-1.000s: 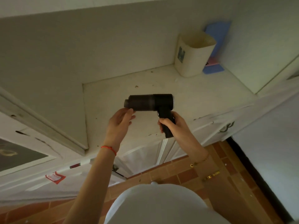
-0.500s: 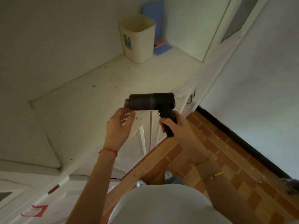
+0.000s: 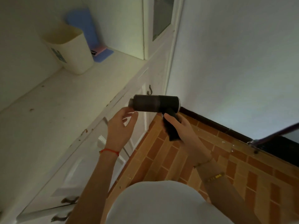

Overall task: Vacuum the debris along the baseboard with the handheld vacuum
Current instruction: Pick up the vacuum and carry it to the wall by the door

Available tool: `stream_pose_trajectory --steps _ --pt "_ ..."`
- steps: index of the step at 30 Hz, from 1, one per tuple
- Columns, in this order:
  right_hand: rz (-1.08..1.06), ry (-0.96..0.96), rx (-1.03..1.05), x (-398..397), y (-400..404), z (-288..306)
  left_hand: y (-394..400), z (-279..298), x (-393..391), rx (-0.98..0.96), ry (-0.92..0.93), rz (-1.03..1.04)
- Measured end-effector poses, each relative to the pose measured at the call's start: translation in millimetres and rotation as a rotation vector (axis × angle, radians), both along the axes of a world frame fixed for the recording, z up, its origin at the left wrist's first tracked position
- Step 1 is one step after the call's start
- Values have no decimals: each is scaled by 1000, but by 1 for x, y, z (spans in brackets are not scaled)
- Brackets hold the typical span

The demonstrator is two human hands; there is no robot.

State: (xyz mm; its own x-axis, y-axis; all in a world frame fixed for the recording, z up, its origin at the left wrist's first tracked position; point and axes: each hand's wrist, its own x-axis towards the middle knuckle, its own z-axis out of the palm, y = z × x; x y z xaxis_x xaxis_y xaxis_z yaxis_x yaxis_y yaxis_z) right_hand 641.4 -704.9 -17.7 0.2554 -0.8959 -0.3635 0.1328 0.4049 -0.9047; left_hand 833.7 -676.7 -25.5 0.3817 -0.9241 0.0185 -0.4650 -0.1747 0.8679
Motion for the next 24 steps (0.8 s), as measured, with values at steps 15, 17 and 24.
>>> stream_pose_trajectory --steps 15,17,24 --pt "-134 67 26 -174 -21 -6 -46 -7 -169 45 160 -183" --pt "-148 54 46 -186 -23 -8 -52 -8 -181 44 180 -203" --pt "-213 23 79 -207 -41 -20 -84 -18 -203 68 190 -270"
